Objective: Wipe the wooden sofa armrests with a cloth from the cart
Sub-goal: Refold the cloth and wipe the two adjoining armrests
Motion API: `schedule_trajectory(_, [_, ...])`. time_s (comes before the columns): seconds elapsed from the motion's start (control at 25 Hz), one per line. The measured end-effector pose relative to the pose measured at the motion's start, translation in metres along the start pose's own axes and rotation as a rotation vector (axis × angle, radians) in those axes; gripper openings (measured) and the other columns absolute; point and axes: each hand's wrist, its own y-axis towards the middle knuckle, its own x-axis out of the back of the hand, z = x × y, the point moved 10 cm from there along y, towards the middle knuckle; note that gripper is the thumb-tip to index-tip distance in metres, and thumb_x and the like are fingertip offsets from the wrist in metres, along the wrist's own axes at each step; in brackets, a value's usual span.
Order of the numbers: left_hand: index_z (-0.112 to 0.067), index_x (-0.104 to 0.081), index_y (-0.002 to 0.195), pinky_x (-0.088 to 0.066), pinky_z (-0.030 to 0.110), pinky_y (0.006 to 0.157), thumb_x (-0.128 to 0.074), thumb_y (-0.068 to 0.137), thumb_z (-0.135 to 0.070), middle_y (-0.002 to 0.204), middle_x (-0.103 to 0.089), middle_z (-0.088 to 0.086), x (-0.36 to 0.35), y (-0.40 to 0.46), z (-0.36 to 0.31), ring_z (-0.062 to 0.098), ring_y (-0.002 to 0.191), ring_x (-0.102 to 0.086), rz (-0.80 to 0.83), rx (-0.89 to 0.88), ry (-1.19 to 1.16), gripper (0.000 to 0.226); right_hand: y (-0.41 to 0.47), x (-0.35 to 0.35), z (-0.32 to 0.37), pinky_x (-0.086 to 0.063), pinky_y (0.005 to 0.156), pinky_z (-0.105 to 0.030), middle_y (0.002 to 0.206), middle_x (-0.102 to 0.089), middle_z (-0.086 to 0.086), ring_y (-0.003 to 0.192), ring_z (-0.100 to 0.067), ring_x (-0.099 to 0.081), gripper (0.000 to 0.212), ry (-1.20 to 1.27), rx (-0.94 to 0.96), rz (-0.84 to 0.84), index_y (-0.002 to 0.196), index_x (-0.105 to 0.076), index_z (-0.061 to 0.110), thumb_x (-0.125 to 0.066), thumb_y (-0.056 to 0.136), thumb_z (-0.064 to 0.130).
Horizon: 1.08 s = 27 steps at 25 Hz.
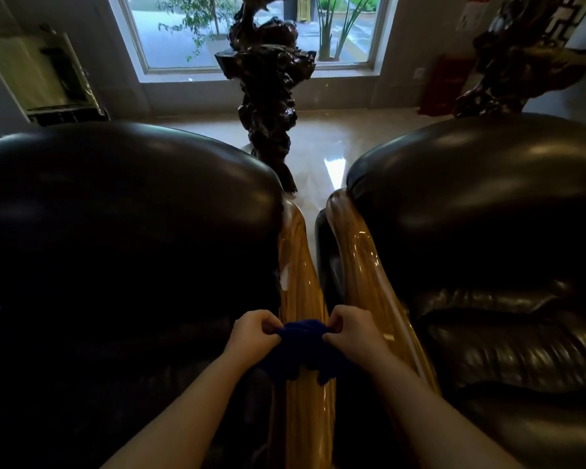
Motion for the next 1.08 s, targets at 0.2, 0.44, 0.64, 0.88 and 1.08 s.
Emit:
schedule_trajectory(0.2, [-0.03, -0.059, 0.082, -0.042, 0.011, 0.059, -0.06, 0.08, -0.004, 0.086, -0.058, -0.013, -0.025, 0.046, 0.051, 0.0, 0.081, -0.055, -0.081, 0.029, -0.044, 0.025, 0.056, -0.038, -0.055, -0.038, 0.053, -0.013, 0.077, -0.056, 0.012, 0.071, -0.001, -0.055, 0.03, 0.043, -0.052, -0.059, 0.067, -0.05, 0.036, -0.073, 0.072, 0.018])
schedule_trajectory(0.44, [-0.018, -0.064, 0.099, -0.039, 0.009, 0.071, -0.058, 0.082, -0.003, 0.103, -0.061, -0.003, -0.048, 0.062, 0.077, 0.005, 0.095, -0.054, -0.208, 0.03, -0.121, 0.023, 0.062, -0.061, -0.061, -0.035, 0.056, -0.01, 0.081, -0.051, 0.015, 0.073, 0.005, -0.05, 0.025, 0.03, 0.058, -0.165, 0.08, -0.05, 0.034, -0.069, 0.077, 0.018])
schedule_trajectory(0.64, [-0.031, -0.039, 0.132, -0.028, 0.019, 0.107, -0.049, 0.09, -0.017, 0.14, -0.041, -0.007, -0.059, 0.05, 0.083, 0.009, 0.135, -0.032, -0.384, -0.058, -0.107, 0.045, 0.037, -0.055, -0.056, -0.04, 0.089, -0.019, 0.121, -0.056, -0.004, 0.107, -0.012, -0.053, 0.039, -0.035, 0.074, -0.479, 0.121, -0.049, 0.019, -0.06, 0.083, 0.024])
schedule_trajectory(0.88, [-0.041, 0.031, 0.132, 0.008, 0.038, 0.116, -0.002, 0.087, -0.05, 0.145, 0.036, -0.013, -0.119, 0.059, 0.09, 0.005, 0.136, 0.031, -0.241, -0.136, 0.328, 0.056, 0.042, -0.116, -0.059, -0.008, 0.114, -0.053, 0.155, -0.009, -0.004, 0.143, -0.025, -0.003, 0.058, -0.337, 0.132, -0.34, 0.144, -0.011, 0.033, -0.012, 0.091, 0.057])
schedule_trajectory(1.08, [-0.026, 0.013, 0.141, -0.008, 0.037, 0.115, -0.011, 0.09, -0.048, 0.153, 0.014, -0.003, -0.115, 0.083, 0.092, 0.015, 0.142, 0.01, -0.382, -0.036, 0.289, 0.061, 0.076, -0.124, -0.067, -0.025, 0.111, -0.047, 0.155, -0.01, -0.004, 0.143, -0.023, -0.008, 0.059, -0.347, 0.048, -0.352, 0.143, -0.012, 0.026, -0.018, 0.092, 0.055])
